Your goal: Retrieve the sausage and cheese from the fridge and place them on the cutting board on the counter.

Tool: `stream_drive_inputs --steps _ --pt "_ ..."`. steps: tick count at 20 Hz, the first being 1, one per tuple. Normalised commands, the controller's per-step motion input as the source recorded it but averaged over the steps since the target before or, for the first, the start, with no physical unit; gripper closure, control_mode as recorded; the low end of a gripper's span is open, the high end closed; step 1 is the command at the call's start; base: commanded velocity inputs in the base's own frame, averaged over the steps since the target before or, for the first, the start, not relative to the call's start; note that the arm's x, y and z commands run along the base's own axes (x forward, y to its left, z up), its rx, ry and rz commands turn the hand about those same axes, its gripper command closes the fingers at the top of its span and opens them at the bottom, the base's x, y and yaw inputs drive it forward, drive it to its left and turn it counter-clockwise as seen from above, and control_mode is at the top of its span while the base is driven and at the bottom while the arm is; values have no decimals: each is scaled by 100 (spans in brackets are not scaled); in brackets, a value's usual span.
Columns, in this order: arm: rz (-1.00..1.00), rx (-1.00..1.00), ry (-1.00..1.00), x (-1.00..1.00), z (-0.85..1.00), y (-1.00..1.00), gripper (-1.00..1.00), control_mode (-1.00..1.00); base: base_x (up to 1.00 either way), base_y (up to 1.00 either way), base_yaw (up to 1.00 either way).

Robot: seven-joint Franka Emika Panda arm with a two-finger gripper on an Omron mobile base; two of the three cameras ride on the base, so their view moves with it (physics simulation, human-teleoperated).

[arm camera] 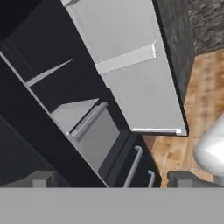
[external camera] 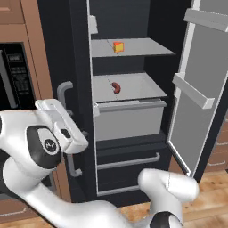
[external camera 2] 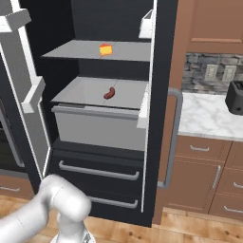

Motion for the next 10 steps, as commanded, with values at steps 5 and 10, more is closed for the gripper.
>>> stream_drive_inputs --steps 5,10 --pt "74 6 5 -7 -18 -44 -100 -100 0 0 0" --pt "63 5 1 46 -14 -20 -100 -100 0 0 0"
